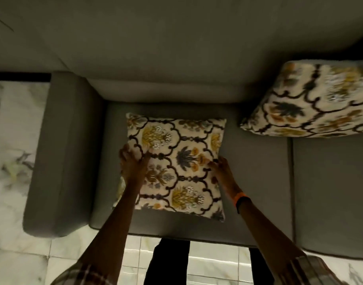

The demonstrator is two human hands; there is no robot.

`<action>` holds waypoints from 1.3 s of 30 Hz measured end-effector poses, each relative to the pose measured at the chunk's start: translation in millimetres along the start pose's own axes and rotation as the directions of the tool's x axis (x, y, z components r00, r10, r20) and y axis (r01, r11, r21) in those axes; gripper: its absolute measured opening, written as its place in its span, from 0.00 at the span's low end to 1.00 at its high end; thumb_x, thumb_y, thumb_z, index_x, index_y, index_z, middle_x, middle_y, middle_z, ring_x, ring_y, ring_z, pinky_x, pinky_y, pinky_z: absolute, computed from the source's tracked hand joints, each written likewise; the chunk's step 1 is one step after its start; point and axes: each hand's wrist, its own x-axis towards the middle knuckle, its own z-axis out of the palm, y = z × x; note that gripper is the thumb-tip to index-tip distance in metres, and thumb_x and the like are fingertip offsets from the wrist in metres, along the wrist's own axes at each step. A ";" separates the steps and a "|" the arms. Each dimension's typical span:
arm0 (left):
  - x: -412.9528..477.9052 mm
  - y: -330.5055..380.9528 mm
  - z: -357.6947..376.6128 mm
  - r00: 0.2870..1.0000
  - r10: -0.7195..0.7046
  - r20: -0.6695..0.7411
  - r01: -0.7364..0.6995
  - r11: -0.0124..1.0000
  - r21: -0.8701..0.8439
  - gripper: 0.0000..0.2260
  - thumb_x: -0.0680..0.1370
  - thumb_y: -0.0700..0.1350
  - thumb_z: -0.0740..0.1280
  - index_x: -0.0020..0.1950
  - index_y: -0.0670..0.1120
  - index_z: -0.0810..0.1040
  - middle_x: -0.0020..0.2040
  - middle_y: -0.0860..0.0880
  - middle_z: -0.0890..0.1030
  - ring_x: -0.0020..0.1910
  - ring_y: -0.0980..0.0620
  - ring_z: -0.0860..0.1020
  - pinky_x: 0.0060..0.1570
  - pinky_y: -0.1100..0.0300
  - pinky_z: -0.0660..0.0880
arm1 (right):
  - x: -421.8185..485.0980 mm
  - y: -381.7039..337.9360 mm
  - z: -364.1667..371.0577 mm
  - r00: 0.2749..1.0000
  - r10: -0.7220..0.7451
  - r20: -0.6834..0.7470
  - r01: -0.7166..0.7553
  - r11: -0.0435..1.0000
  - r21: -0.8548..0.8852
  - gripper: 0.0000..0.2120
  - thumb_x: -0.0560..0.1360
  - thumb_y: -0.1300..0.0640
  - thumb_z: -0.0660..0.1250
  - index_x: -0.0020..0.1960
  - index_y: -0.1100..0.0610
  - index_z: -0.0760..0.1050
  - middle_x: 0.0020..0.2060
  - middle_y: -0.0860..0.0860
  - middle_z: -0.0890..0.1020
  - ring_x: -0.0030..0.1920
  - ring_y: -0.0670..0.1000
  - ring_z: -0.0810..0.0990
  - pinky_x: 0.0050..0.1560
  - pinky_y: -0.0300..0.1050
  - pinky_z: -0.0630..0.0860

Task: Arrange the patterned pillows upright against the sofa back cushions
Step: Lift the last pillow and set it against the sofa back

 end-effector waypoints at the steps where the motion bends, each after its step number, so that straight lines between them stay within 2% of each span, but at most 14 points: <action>1: 14.4 -3.6 -4.6 0.995 -0.089 0.044 0.094 0.987 -0.127 0.48 0.76 0.60 0.74 0.85 0.46 0.50 0.85 0.39 0.58 0.82 0.34 0.61 0.79 0.34 0.63 | 5.5 -1.5 12.2 1.000 -0.018 -0.024 0.019 0.999 0.043 0.25 0.82 0.55 0.69 0.76 0.50 0.63 0.52 0.50 0.84 0.32 0.44 0.82 0.30 0.33 0.77; 3: 36.6 -6.7 -13.5 0.964 -0.178 0.196 0.227 0.936 -0.269 0.49 0.75 0.59 0.75 0.85 0.46 0.49 0.84 0.40 0.61 0.82 0.36 0.63 0.80 0.36 0.62 | 10.6 -11.0 33.0 0.994 -0.073 -0.077 0.081 0.991 0.108 0.28 0.81 0.56 0.71 0.77 0.50 0.65 0.56 0.43 0.81 0.41 0.33 0.84 0.34 0.24 0.78; 6: 47.3 0.8 -31.8 0.951 -0.090 0.297 0.205 0.901 -0.382 0.43 0.74 0.57 0.77 0.83 0.47 0.61 0.82 0.43 0.68 0.81 0.40 0.67 0.80 0.40 0.65 | 6.9 -28.0 53.9 0.991 -0.089 -0.098 0.108 0.970 0.218 0.25 0.81 0.59 0.70 0.77 0.57 0.70 0.63 0.50 0.82 0.60 0.48 0.85 0.41 0.26 0.81; 12: 51.8 57.0 -122.3 0.972 0.236 0.009 -0.232 0.961 -0.154 0.55 0.57 0.70 0.77 0.79 0.49 0.65 0.77 0.41 0.71 0.78 0.35 0.68 0.79 0.30 0.60 | -12.4 -50.0 92.2 0.993 -0.065 0.096 0.008 0.866 0.500 0.22 0.84 0.62 0.64 0.76 0.51 0.73 0.68 0.53 0.84 0.68 0.55 0.84 0.63 0.53 0.84; 15: 65.0 95.2 -157.7 0.767 0.633 -0.103 -0.629 0.774 0.069 0.50 0.58 0.73 0.74 0.74 0.49 0.68 0.70 0.35 0.76 0.72 0.31 0.72 0.73 0.27 0.65 | -6.6 -70.3 119.0 0.987 -0.014 0.159 -0.066 0.872 0.485 0.23 0.85 0.66 0.59 0.79 0.59 0.65 0.72 0.62 0.75 0.79 0.67 0.69 0.82 0.65 0.63; 18: 82.1 118.4 -166.1 0.533 0.841 -0.097 -0.814 0.540 0.213 0.42 0.62 0.70 0.76 0.70 0.53 0.70 0.63 0.38 0.82 0.66 0.38 0.74 0.69 0.29 0.68 | -4.9 -89.1 141.1 0.980 0.028 0.198 -0.078 0.965 0.251 0.22 0.84 0.67 0.62 0.76 0.58 0.64 0.75 0.60 0.72 0.80 0.63 0.69 0.78 0.57 0.67; 21: 84.1 117.7 -150.6 0.432 0.901 -0.033 -0.860 0.423 0.284 0.39 0.67 0.71 0.71 0.73 0.54 0.70 0.69 0.42 0.80 0.72 0.36 0.72 0.75 0.31 0.56 | -4.6 -99.4 145.9 0.995 -0.044 -0.092 0.049 0.997 0.055 0.30 0.77 0.72 0.70 0.75 0.58 0.66 0.71 0.59 0.75 0.74 0.64 0.72 0.69 0.55 0.76; 24: 85.0 82.6 -142.6 0.638 0.741 -0.212 -0.705 0.672 0.228 0.51 0.63 0.75 0.73 0.80 0.53 0.62 0.81 0.44 0.62 0.82 0.34 0.59 0.81 0.36 0.47 | -2.0 -121.1 131.8 0.905 -0.246 -0.346 0.239 0.969 -0.066 0.49 0.68 0.69 0.82 0.82 0.61 0.59 0.79 0.59 0.67 0.79 0.59 0.68 0.79 0.60 0.69; 27: 85.5 49.8 -147.4 0.969 0.194 -0.156 -0.246 0.845 -0.475 0.65 0.56 0.70 0.82 0.84 0.48 0.53 0.83 0.42 0.62 0.82 0.43 0.66 0.79 0.38 0.68 | 5.4 -152.3 106.1 0.858 -0.467 -0.213 0.426 0.880 -0.211 0.60 0.63 0.67 0.85 0.84 0.57 0.53 0.78 0.48 0.66 0.77 0.41 0.67 0.77 0.39 0.69; 29: 87.3 47.8 -146.9 0.992 0.116 0.045 -0.045 0.676 -0.736 0.59 0.59 0.55 0.87 0.81 0.47 0.56 0.75 0.47 0.74 0.71 0.54 0.78 0.72 0.40 0.76 | 9.1 -177.7 96.3 0.861 -0.509 -0.024 0.486 0.834 -0.259 0.62 0.61 0.68 0.86 0.84 0.58 0.52 0.73 0.41 0.70 0.70 0.27 0.70 0.68 0.24 0.70; 31: 90.7 56.6 -150.0 0.984 0.128 0.127 0.008 0.673 -0.740 0.53 0.61 0.47 0.86 0.78 0.48 0.58 0.71 0.50 0.77 0.68 0.55 0.80 0.73 0.37 0.74 | 10.4 -197.5 93.5 0.877 -0.479 0.042 0.470 0.834 -0.289 0.61 0.60 0.68 0.86 0.83 0.59 0.54 0.72 0.44 0.73 0.71 0.36 0.73 0.71 0.33 0.71; 33: 93.8 63.0 -155.9 0.978 0.175 0.110 -0.045 0.698 -0.715 0.54 0.58 0.50 0.84 0.80 0.48 0.61 0.75 0.47 0.75 0.74 0.48 0.76 0.75 0.39 0.73 | 9.3 -205.3 92.5 0.873 -0.487 0.019 0.473 0.838 -0.273 0.59 0.59 0.66 0.87 0.81 0.59 0.56 0.75 0.53 0.73 0.74 0.51 0.73 0.73 0.42 0.73; 36: 106.1 61.6 -171.3 0.961 0.277 -0.012 -0.212 0.705 -0.677 0.42 0.56 0.58 0.87 0.67 0.69 0.75 0.64 0.62 0.84 0.66 0.61 0.81 0.64 0.51 0.82 | 9.2 -191.8 101.2 0.837 -0.547 -0.017 0.529 0.817 -0.228 0.57 0.58 0.67 0.87 0.79 0.63 0.58 0.75 0.58 0.74 0.73 0.51 0.74 0.66 0.26 0.74; 39: 117.7 61.7 -177.0 0.931 0.364 -0.031 -0.296 0.702 -0.648 0.39 0.58 0.55 0.87 0.66 0.67 0.74 0.64 0.62 0.83 0.69 0.58 0.80 0.66 0.49 0.82 | 9.3 -175.6 119.8 0.834 -0.550 -0.050 0.528 0.821 -0.220 0.54 0.60 0.67 0.86 0.78 0.67 0.60 0.74 0.61 0.75 0.73 0.50 0.74 0.67 0.25 0.73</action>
